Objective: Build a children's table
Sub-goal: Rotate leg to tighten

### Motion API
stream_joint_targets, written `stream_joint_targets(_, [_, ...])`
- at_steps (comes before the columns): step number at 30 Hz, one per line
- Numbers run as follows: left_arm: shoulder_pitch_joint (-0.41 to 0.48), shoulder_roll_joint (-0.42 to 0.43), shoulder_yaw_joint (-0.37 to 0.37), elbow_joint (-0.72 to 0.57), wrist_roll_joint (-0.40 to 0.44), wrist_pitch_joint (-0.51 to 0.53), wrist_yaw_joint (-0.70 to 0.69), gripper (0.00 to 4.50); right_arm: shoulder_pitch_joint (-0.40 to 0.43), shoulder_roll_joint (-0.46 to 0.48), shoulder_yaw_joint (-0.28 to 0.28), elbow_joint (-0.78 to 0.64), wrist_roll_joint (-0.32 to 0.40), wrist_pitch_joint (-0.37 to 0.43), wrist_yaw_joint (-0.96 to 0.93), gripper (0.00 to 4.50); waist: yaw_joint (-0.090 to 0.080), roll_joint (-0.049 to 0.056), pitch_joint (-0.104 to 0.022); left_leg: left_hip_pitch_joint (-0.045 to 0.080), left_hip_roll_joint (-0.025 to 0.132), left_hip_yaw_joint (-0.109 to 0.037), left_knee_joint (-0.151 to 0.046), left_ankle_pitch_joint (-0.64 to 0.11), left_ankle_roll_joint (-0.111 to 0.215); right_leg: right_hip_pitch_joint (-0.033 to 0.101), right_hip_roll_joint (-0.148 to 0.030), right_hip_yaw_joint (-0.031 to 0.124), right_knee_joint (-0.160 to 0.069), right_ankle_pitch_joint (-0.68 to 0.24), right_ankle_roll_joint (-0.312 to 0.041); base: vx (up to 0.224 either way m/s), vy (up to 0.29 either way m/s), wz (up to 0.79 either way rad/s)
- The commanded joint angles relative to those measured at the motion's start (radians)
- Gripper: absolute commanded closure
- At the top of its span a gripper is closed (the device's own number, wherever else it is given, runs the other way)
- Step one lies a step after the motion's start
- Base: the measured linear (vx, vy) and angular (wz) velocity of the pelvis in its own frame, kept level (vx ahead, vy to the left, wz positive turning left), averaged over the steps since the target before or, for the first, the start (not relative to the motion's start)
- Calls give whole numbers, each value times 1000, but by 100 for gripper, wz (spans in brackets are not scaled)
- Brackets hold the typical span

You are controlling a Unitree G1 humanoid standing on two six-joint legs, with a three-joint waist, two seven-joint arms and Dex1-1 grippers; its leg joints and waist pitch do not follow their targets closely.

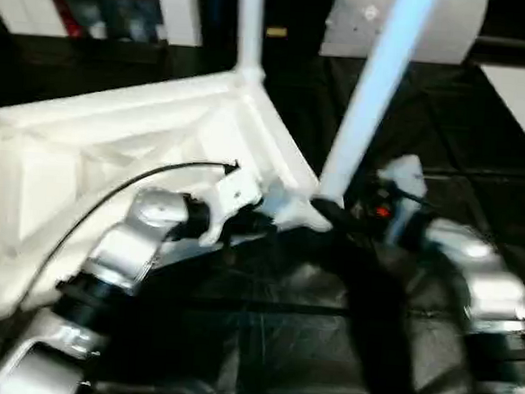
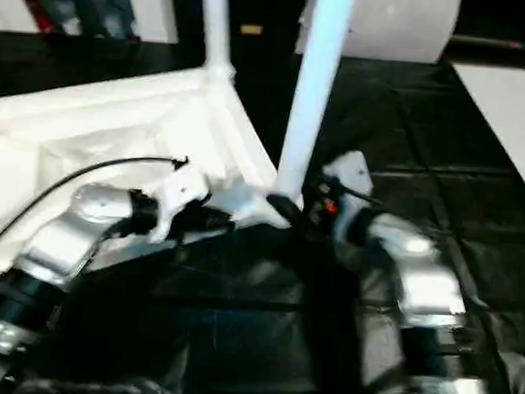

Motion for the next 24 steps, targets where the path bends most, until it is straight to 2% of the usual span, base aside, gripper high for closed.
stream_joint_targets(1, [-4, 16, -32, -20, -25, -55, -96, 450, 18, -26, 25, 2, 39, -26, 122, 34, 2, -7, -78, 15, 62, -17, -51, -76, 186, 74, -88, 58, -61, -149, -248, 0, 0, 0])
stream_joint_targets(2, [-3, 24, -32, -20, -33, -60, -117, 450, 20, -37, 32, 1, 46, -33, 157, 34, 4, -6, -79, 16, 63, -17, -51, -80, 185, 74, -89, 59, -61, -157, -247, 0, 0, 0])
stream_joint_targets(4, [-2, 49, -32, -17, -55, -81, -182, 450, 15, -64, 53, 13, 57, -57, 243, 34, 10, -12, -79, 18, 66, -17, -52, -68, 181, 71, -88, 59, -60, -165, -248, 0, 0, 0])
stream_joint_targets(5, [-2, 58, -34, -18, -60, -85, -202, 450, 13, -71, 58, 18, 60, -62, 268, 34, 13, -10, -80, 19, 65, -16, -51, -68, 182, 71, -88, 58, -59, -165, -251, 0, 0, 0])
stream_joint_targets(6, [-3, 66, -37, -16, -66, -92, -218, 450, 9, -77, 64, 24, 64, -65, 288, 51, 14, -16, -79, 18, 67, -15, -51, -66, 182, 71, -89, 59, -58, -165, -252, 0, 0, 0])
stream_joint_targets(7, [-3, 74, -40, -17, -72, -97, -236, 450, 5, -83, 72, 29, 70, -59, 311, 62, 17, -12, -79, 17, 66, -17, -51, -70, 180, 71, -89, 58, -58, -176, -252, 0, 0, 0])
stream_joint_targets(10, [-2, 95, -54, -15, -73, -112, -267, 450, -9, -93, 96, 53, 61, -56, 343, 82, 19, -12, -78, 18, 67, -16, -52, -73, 171, 70, -88, 57, -59, -188, -251, 0, 0, 0])
stream_joint_targets(11, [-2, 103, -60, -10, -73, -121, -283, 450, -19, -93, 104, 72, 60, -59, 360, 94, 19, -20, -78, 18, 67, -15, -51, -75, 168, 69, -89, 59, -59, -193, -248, 0, 0, 0])
stream_joint_targets(13, [-3, 105, -62, -4, -75, -130, -301, 450, -28, -91, 110, 86, 70, -55, 387, 103, 22, -16, -77, 18, 66, -15, -51, -85, 157, 68, -90, 59, -61, -223, -240, 0, 0, 0])
stream_joint_targets(16, [-3, 108, -61, -4, -81, -135, -324, 450, -34, -92, 121, 85, 85, -44, 423, 144, 25, -17, -78, 17, 66, -15, -51, -76, 156, 69, -90, 60, -59, -216, -236, 0, 0, 0])
stream_joint_targets(19, [-5, 109, -63, -3, -85, -137, -328, 450, -36, -95, 127, 88, 89, -41, 438, 165, 27, -17, -80, 17, 66, -15, -50, -64, 162, 69, -89, 58, -56, -196, -242, 0, 0, 0])
stream_joint_targets(20, [-6, 111, -64, -2, -86, -139, -328, 450, -37, -98, 130, 89, 92, -37, 444, 176, 27, -20, -79, 17, 66, -15, -50, -66, 163, 69, -89, 58, -57, -199, -241, 0, 0, 0])
stream_joint_targets(24, [-9, 113, -65, 7, -85, -148, -334, 450, -41, -103, 134, 97, 96, -30, 462, 202, 29, -19, -78, 16, 64, -15, -50, -71, 156, 69, -89, 58, -60, -220, -233, 0, 0, 0])
